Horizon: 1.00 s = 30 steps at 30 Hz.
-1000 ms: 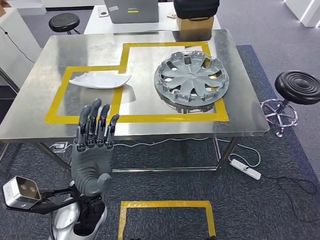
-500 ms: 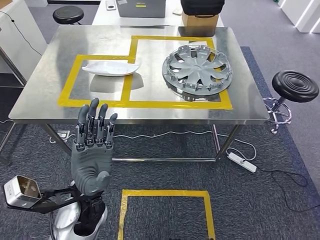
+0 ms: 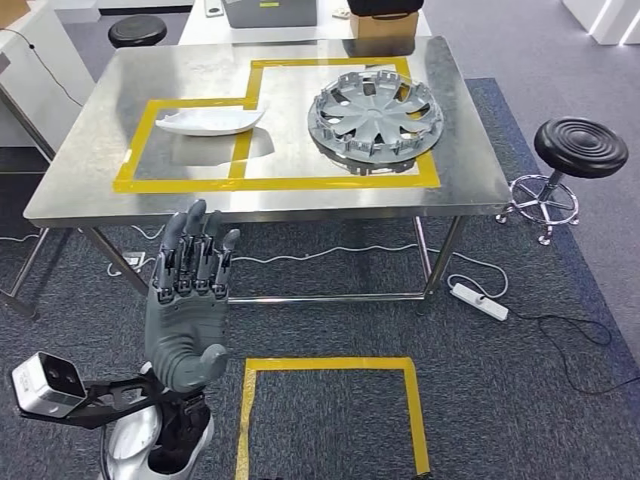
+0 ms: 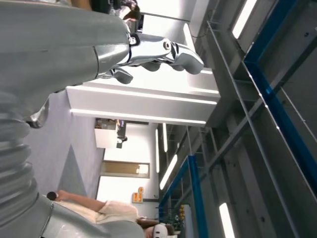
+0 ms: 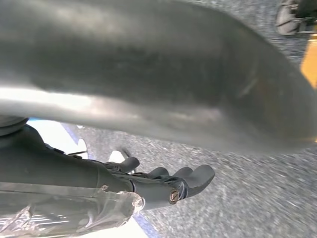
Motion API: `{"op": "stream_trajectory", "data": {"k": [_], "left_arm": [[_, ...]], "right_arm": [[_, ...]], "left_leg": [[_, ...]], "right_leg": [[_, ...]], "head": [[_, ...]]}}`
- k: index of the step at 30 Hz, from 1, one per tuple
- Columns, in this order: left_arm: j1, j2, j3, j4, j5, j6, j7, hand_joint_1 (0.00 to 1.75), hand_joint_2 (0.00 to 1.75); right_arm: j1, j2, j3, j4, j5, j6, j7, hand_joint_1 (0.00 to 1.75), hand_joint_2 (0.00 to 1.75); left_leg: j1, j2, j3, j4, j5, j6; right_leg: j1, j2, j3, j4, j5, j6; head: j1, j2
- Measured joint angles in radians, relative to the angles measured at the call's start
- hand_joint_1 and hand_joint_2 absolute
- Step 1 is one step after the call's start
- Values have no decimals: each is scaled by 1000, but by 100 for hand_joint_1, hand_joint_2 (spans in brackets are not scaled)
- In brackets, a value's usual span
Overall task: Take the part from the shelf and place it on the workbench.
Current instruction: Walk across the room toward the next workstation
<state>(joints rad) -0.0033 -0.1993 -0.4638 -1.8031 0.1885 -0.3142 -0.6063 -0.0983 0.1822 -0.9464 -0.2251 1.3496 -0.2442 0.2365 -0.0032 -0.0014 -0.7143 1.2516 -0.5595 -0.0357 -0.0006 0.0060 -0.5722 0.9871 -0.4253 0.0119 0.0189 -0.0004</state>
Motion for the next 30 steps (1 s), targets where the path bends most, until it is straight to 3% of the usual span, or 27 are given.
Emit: {"op": "stream_trajectory", "data": {"k": [1, 2, 4, 6, 7, 9, 10, 12, 14, 15, 16, 17, 19, 21, 24, 26, 29, 30], "left_arm": [[0, 2, 0, 3, -3, 4, 6, 0, 0], [0, 3, 0, 8, -9, 11, 17, 0, 0], [0, 5, 2, 36, -26, 29, 51, 0, 0], [-5, 7, 11, 101, -45, 49, 84, 0, 0], [-8, 7, 20, 148, -53, 57, 93, 0, 0], [-15, 5, 50, 260, -68, 68, 94, 0, 0], [-19, 3, 68, 318, -79, 76, 91, 0, 0], [-38, 0, 104, 440, -107, 110, 97, 0, 0], [-72, 0, 142, 594, -139, 158, 104, 0, 0], [-90, 1, 164, 684, -151, 175, 99, 0, 0], [-106, 2, 189, 776, -157, 184, 90, 0, 0], [-121, 3, 216, 865, -157, 188, 84, 0, 0], [-145, 5, 268, 1013, -146, 198, 97, 0, 0], [-158, 9, 311, 1125, -137, 213, 128, 0, 0], [-159, 16, 371, 1277, -104, 204, 181, 0, 0], [-145, 22, 413, 1352, -84, 196, 202, 0, 0], [-129, 30, 457, 1428, -64, 187, 228, 0, 0], [-123, 33, 469, 1449, -53, 185, 247, 0, 0]], "right_arm": [[0, 0, 0, 0, 0, 0, 0, 0, 0], [1, 0, 0, 0, 0, 0, 0, 0, 0], [1, 0, 0, 0, 0, 1, 0, 0, 0], [0, 0, 0, 0, 0, 7, 1, 0, 0], [0, 0, 0, 0, 0, 11, 2, 0, 0], [1, 0, 0, 0, 0, 18, 4, 0, 0], [3, 0, -1, 0, 1, 21, 4, 0, 0], [7, 0, -1, 0, 4, 28, 5, 0, 0], [8, 0, -2, 0, 9, 36, 4, 0, 0], [9, 0, -2, 0, 12, 38, 3, 0, 0], [10, 0, -2, 0, 15, 39, -1, 0, 0], [11, 0, -2, 0, 19, 37, -5, 0, 0], [11, 0, -2, 0, 24, 26, -20, 0, 0], [9, 0, -2, 0, 29, 13, -40, 0, 0], [13, 0, 0, 0, 46, -8, -104, 0, 0], [15, 0, 7, 0, 60, -16, -157, 0, 0], [17, 0, 14, 0, 71, -15, -207, 0, 0], [17, 0, 16, 0, 72, -12, -222, 0, 0]], "left_leg": [[0, 0, 11, 10, 15, 1], [0, 0, 39, -13, 43, 4], [-1, 0, 137, -130, 82, 13], [-3, 0, 223, -253, 69, 22], [-5, -1, 241, -286, 61, 27], [-6, 1, 238, -301, 64, 39], [-5, 2, 235, -302, 70, 46], [-2, 3, 228, -303, 82, 56], [-2, 3, 220, -302, 91, 59], [-3, 4, 216, -302, 94, 58], [-3, 4, 214, -301, 96, 56], [-2, 4, 213, -301, 97, 55], [-2, 4, 211, -299, 97, 50], [-5, 4, 204, -292, 96, 41], [-5, 4, 196, -288, 93, 27], [-3, 2, 179, -249, 62, 15], [-1, 1, 83, -63, -27, 3], [0, 1, 56, -13, -39, 2]], "right_leg": [[1, 0, -15, 0, 10, 1], [1, 0, -29, 0, 19, 2], [3, 1, -50, 1, 37, 8], [6, 1, -64, 3, 54, 16], [6, 1, -69, 3, 63, 22], [3, 1, -76, 3, 73, 32], [2, 1, -84, 15, 63, 37], [0, 1, -123, 107, 3, 47], [-1, 1, -174, 245, -63, 54], [-1, 0, -186, 286, -76, 57], [-1, 0, -179, 288, -71, 57], [-2, 0, -152, 250, -51, 57], [-2, 1, -66, 114, -3, 54], [-1, 2, -15, 24, 11, 44], [1, 3, -15, 12, 5, 24], [-2, 4, -15, 11, 5, 13], [-3, -1, -15, 10, 5, 5], [-3, -2, -15, 10, 4, 4]], "head": [[0, 0], [0, 0], [0, 0], [1, 0], [1, 0], [1, 0], [3, 0], [6, 0], [9, 0], [9, 0], [9, 0], [9, 0], [10, 0], [8, 0], [7, 0], [3, 0], [-3, 0], [-3, 0]]}}
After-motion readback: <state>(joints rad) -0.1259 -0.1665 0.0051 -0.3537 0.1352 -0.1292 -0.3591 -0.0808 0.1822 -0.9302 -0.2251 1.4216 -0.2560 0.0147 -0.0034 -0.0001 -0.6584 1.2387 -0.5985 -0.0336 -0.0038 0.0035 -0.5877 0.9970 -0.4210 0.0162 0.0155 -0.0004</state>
